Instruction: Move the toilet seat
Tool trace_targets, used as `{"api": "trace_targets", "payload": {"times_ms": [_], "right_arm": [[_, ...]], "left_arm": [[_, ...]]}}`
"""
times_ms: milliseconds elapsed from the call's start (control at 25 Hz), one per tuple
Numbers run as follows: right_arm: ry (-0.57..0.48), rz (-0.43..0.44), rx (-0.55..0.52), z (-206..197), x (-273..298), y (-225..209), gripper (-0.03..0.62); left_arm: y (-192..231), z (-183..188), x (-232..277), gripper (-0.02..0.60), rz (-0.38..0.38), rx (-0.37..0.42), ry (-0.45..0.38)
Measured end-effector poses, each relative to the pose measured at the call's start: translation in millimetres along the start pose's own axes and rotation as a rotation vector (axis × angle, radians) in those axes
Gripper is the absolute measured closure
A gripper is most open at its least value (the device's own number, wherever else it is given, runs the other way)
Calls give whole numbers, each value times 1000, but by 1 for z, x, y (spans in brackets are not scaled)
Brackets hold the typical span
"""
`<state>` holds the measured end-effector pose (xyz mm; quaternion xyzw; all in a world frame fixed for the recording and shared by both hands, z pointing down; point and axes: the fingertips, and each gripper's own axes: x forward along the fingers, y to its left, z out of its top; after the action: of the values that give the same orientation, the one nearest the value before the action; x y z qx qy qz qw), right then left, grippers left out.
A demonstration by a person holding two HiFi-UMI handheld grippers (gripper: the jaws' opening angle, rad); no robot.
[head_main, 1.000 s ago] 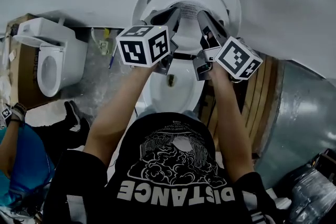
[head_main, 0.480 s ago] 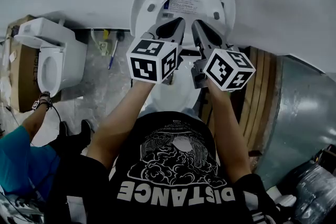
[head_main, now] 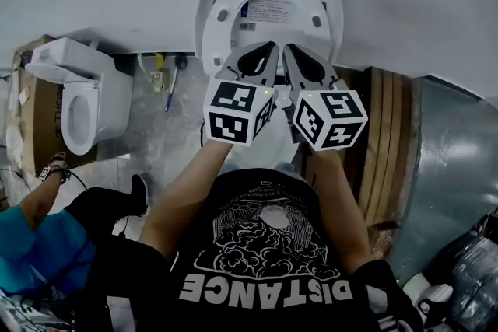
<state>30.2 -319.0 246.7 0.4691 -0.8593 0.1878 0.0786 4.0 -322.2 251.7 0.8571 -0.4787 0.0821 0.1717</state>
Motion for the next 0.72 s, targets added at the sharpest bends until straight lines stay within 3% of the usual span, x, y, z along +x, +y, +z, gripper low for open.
{"api": "trace_targets", "payload": {"times_ms": [720], "right_arm": [[-17, -12, -40, 7, -8, 1, 576]], "left_arm": [[-8, 3, -2, 568, -3, 22, -8]]}}
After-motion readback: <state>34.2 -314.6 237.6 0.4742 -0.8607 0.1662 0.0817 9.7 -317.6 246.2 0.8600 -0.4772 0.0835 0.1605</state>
